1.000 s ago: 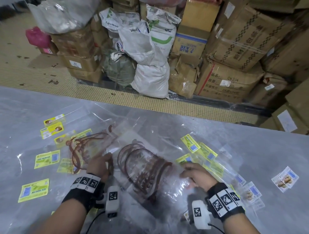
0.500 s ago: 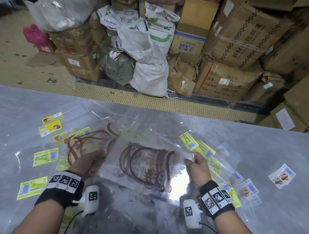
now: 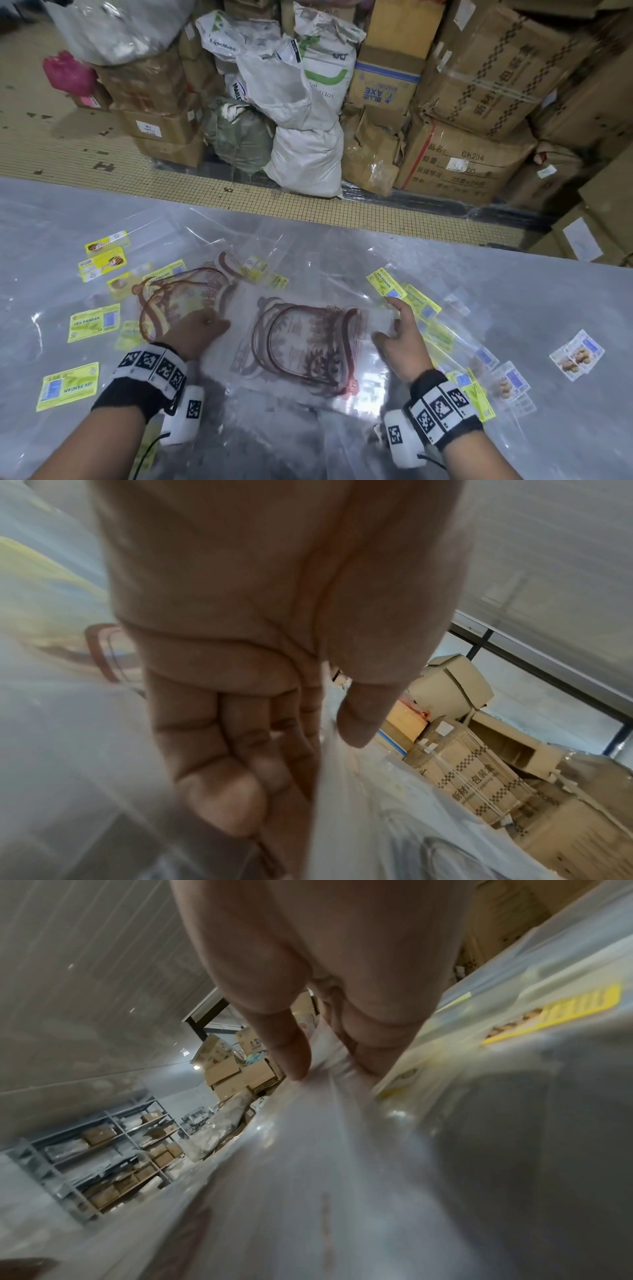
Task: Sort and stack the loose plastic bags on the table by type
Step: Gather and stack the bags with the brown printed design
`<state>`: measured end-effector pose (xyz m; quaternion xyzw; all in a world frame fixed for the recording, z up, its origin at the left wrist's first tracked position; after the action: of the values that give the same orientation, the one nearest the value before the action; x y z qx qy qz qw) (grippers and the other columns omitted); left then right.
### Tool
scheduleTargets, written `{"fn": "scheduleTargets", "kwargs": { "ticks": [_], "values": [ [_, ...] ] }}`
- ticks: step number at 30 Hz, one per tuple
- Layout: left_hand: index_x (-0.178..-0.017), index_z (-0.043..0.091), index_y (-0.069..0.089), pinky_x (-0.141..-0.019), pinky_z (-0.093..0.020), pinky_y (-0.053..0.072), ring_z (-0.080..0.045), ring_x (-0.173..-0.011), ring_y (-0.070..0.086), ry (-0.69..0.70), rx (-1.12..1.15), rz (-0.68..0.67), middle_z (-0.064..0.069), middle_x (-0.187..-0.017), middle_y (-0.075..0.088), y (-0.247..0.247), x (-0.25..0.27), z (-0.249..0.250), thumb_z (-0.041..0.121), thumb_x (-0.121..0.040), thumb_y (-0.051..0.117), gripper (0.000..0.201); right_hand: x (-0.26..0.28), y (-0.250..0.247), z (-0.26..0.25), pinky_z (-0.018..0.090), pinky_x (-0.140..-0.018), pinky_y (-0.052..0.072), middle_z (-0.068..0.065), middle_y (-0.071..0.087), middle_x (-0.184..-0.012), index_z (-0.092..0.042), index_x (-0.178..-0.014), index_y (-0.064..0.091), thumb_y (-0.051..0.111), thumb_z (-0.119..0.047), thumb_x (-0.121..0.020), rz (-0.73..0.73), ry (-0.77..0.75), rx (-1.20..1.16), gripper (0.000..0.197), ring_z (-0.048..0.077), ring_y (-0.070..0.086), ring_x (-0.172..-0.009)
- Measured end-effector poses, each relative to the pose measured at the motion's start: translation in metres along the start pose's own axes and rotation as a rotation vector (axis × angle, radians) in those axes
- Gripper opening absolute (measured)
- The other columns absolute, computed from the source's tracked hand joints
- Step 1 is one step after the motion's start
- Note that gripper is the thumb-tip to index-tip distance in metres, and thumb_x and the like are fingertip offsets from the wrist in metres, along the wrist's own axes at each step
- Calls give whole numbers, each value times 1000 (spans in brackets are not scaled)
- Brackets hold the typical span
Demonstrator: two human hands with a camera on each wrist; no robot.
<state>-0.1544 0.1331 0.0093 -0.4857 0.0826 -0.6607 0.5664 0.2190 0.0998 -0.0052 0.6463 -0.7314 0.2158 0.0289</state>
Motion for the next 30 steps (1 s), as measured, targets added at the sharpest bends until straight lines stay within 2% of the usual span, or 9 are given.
{"fn": "scheduleTargets", "kwargs": {
  "ticks": [2, 4, 8, 13, 17, 21, 24, 27, 30],
  "values": [
    [-103, 5, 59, -83, -36, 47, -27, -92, 58, -4, 3, -13, -9, -96, 60, 2, 4, 2, 34, -96, 57, 30, 1, 0, -4, 54, -103, 45, 4, 38, -149, -37, -140, 34, 63, 4, -86, 9, -11, -3, 74, 24, 40, -132],
    [-106, 5, 58, -83, -34, 44, -24, -91, 56, -9, -35, -13, -8, -98, 59, 2, 6, 3, 31, -97, 55, 28, 0, 1, -6, 55, -104, 44, 5, 38, -148, -36, -139, 35, 63, 3, -87, 25, -20, -36, 71, 24, 40, -133],
    [-117, 11, 56, -95, -38, 46, -27, -102, 58, -40, -40, -38, -10, -114, 62, 2, 7, -1, 32, -96, 55, 30, -3, 0, -1, 41, -85, 52, 16, 56, -120, -40, -138, 32, 68, -8, -87, 80, 31, -90, 70, 27, 57, -92],
    [-134, 6, 50, -99, -34, 35, -31, -124, 48, -110, 17, -25, -17, -137, 51, 9, 13, 8, 41, -101, 43, 48, 0, -5, 6, 24, -71, 50, 5, 47, -86, -19, -130, 44, 60, 19, -83, 32, 136, -298, 63, 20, 50, -80],
    [-145, 9, 39, -110, -35, 26, -31, -140, 33, -96, 118, 6, -14, -153, 36, 13, 17, 13, 38, -105, 32, 50, 4, -6, 6, 14, -60, 49, 8, 51, -88, -16, -125, 52, 56, 21, -84, 60, 135, -275, 55, 17, 50, -77],
    [-135, 6, 47, -98, -35, 33, -31, -124, 47, -33, 119, 68, -16, -133, 52, 12, 15, 11, 27, -105, 35, 39, 7, -6, 5, 19, -62, 50, 6, 60, -91, -17, -122, 56, 56, 17, -86, 75, 130, -246, 50, 15, 55, -74],
    [-101, 15, 51, -84, -28, 30, -20, -101, 44, -26, 121, 69, -4, -100, 52, 11, 16, 10, 16, -103, 40, 11, 4, -6, 9, 27, -75, 53, 6, 65, -92, -7, -119, 61, 59, 17, -85, 117, 162, -276, 42, 20, 61, -81],
    [-115, 18, 48, -82, -25, 29, -18, -98, 43, -7, 96, 52, -10, -113, 52, 8, 21, 12, 12, -101, 45, 16, 2, -5, 15, 38, -94, 52, 12, 71, -104, 0, -118, 63, 63, 9, -87, 140, 199, -312, 33, 25, 66, -92],
    [-137, 7, 47, -85, -27, 32, -25, -108, 50, -11, 94, 51, -16, -133, 54, 7, 24, 16, 17, -99, 50, 39, 5, -3, 16, 32, -84, 54, 7, 71, -99, -7, -122, 62, 62, -2, -92, 113, 173, -280, 30, 18, 64, -82]
  ]
}}
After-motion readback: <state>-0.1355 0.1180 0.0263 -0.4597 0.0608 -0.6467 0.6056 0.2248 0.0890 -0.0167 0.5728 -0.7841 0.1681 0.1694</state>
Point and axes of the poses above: each hand's wrist, its own x-axis away from the middle knuckle, its own y-axis out of the palm, z = x × y, the point moved 4 cm from there along -x, towards the middle knuckle
